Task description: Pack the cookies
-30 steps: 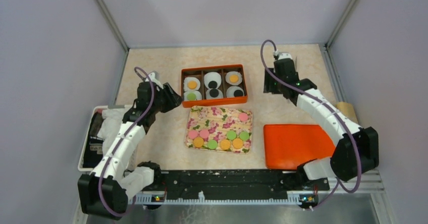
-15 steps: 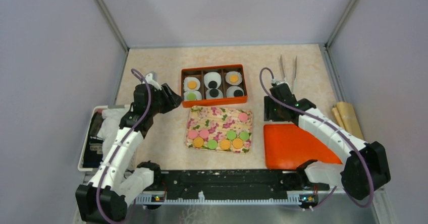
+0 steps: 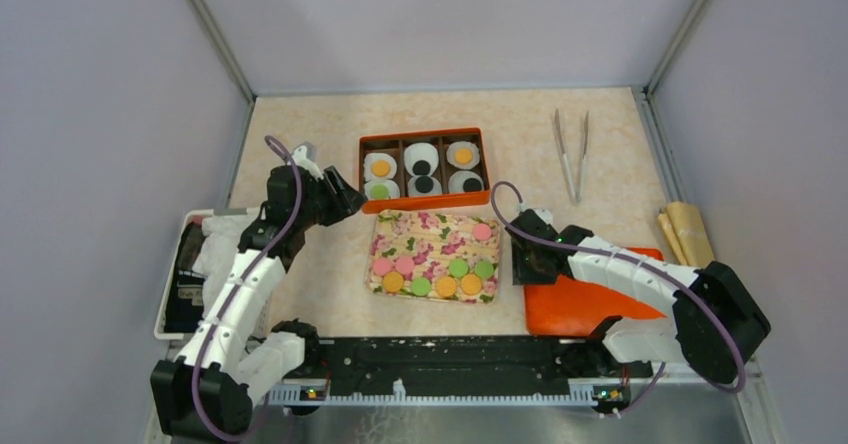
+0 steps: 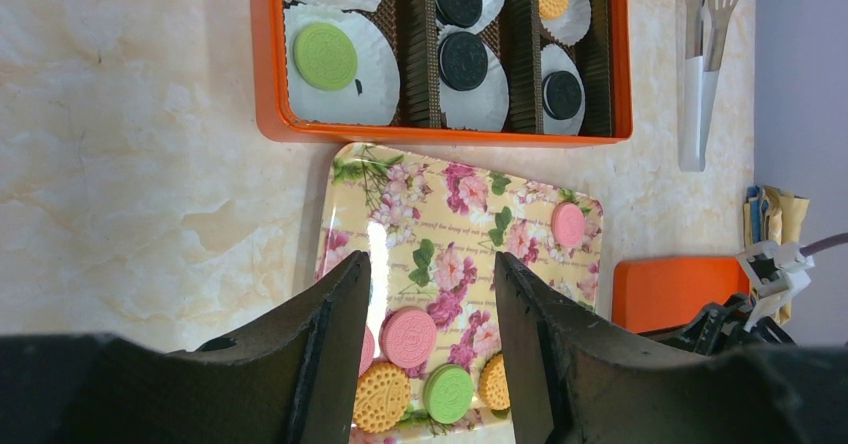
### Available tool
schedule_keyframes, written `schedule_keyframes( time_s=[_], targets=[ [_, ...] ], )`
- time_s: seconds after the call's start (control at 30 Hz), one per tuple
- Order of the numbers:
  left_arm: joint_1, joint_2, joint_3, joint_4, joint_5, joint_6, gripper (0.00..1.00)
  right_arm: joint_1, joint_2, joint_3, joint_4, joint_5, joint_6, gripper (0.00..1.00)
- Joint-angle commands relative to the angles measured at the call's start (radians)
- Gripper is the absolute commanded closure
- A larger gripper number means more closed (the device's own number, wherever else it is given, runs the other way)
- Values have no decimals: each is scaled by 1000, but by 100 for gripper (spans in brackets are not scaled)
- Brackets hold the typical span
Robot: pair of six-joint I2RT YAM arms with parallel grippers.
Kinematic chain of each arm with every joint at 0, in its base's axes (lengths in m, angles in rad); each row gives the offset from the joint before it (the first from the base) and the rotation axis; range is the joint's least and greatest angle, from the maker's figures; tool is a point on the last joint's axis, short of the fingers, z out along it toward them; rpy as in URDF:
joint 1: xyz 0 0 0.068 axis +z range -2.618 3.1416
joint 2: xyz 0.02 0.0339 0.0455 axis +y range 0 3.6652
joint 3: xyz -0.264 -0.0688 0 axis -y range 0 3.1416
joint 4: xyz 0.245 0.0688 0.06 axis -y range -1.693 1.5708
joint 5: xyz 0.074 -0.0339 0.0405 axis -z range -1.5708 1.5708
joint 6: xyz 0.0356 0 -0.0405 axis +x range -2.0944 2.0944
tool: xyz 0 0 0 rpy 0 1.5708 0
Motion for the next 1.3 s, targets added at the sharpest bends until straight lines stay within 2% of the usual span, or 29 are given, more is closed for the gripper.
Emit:
schedule_keyframes(
  time_s=[0.0,0.27,0.43,0.63,0.97,1.13,1.27],
  targets=[
    [1,1,28,27,27,21,44,9,24,-2,31,90,68,59],
    [1,27,22,49,83,32,44,13,91,-23,82,92,69,82],
    [0,18,34,28,48,50,44,45,102,-8,62,129,51,100],
    [0,16,34,39,105,51,44,149,56,60,-47,176,74,100],
    [-17,1,42,37,204,57,42,426,-61,196,-305,293,294,100],
    [-28,1,36,49,296,50,41,539,-50,329,-409,352,333,100],
    [-36,-11,13,90,411,41,36,656,7,487,-491,410,339,100]
  ],
)
